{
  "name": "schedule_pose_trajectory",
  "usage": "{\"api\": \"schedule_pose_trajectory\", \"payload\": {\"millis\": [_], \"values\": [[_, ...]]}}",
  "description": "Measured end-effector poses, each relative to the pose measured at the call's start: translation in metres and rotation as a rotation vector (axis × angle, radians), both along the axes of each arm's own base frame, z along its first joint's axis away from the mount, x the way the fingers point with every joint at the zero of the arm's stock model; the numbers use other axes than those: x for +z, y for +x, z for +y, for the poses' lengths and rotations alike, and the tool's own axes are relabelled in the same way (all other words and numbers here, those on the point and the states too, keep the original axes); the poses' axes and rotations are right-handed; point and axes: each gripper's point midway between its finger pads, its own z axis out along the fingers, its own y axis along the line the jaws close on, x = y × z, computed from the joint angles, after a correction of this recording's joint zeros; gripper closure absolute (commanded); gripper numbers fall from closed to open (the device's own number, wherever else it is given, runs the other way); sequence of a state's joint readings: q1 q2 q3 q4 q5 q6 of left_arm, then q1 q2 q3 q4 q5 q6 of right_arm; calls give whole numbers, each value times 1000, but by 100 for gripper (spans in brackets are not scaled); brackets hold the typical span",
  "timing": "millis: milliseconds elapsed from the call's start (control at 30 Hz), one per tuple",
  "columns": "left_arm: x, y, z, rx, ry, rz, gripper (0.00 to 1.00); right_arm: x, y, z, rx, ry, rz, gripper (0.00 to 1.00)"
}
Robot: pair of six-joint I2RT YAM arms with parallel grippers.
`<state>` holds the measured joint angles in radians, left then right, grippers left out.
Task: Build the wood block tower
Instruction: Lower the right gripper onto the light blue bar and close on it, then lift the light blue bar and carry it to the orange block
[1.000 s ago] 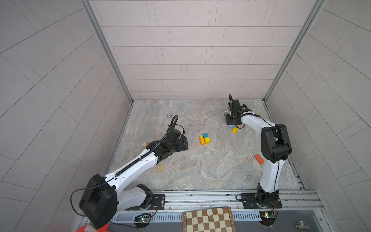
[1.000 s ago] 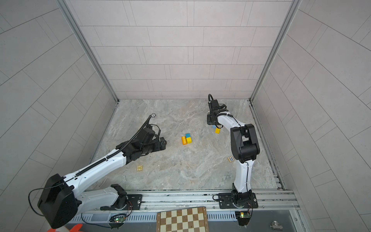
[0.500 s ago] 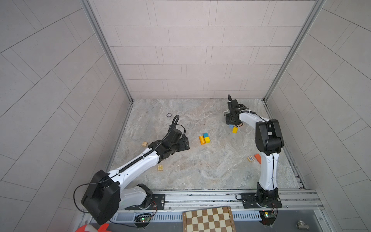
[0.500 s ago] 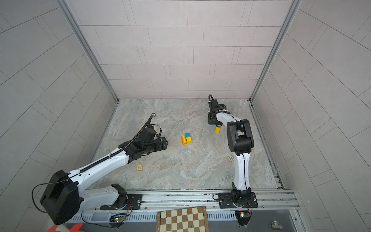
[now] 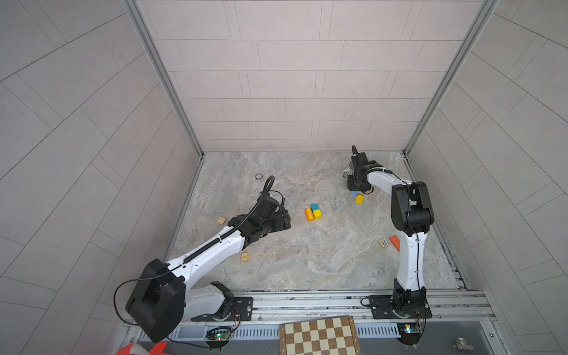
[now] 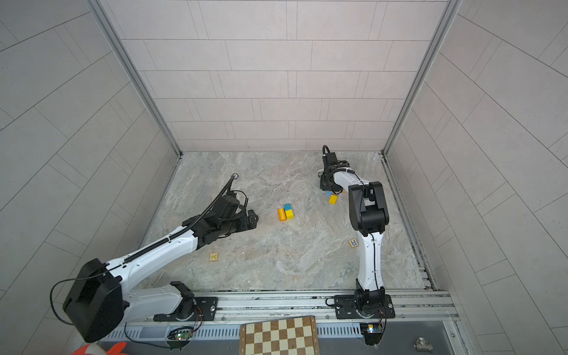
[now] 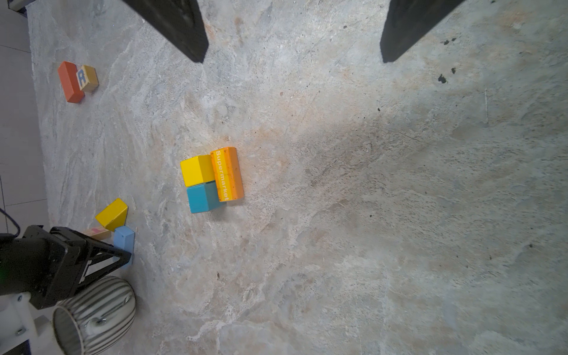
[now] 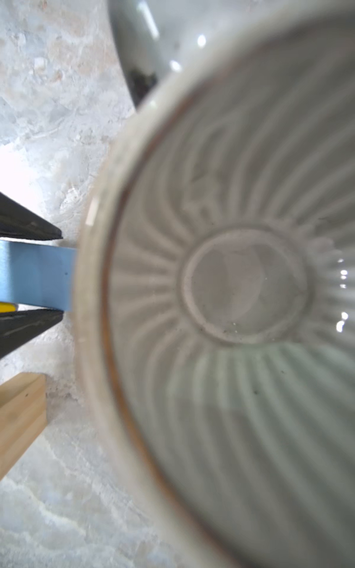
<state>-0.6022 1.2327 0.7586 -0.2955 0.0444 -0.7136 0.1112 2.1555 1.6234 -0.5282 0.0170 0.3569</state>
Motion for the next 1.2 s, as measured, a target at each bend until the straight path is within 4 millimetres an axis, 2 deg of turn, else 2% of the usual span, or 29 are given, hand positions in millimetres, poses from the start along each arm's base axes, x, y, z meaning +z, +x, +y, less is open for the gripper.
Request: {"api": "schedule_pose_trajectory", "payload": {"millis": [267, 600, 800, 933, 1200], "values": [[0, 1, 1, 7, -2, 2, 5, 0, 0, 1, -9, 12, 0, 75], [-1, 0, 2, 8, 1, 8, 5, 0, 0, 4, -7, 16, -1, 78], [5, -2, 4, 9, -6, -6, 5, 2, -8, 15, 11, 25, 8, 78], [13, -3, 6, 12, -15, -23, 5, 15, -16, 26, 31, 38, 4, 78], [20, -8, 11, 36, -36, -37, 5, 66, -34, 57, 95, 58, -55, 78]]}}
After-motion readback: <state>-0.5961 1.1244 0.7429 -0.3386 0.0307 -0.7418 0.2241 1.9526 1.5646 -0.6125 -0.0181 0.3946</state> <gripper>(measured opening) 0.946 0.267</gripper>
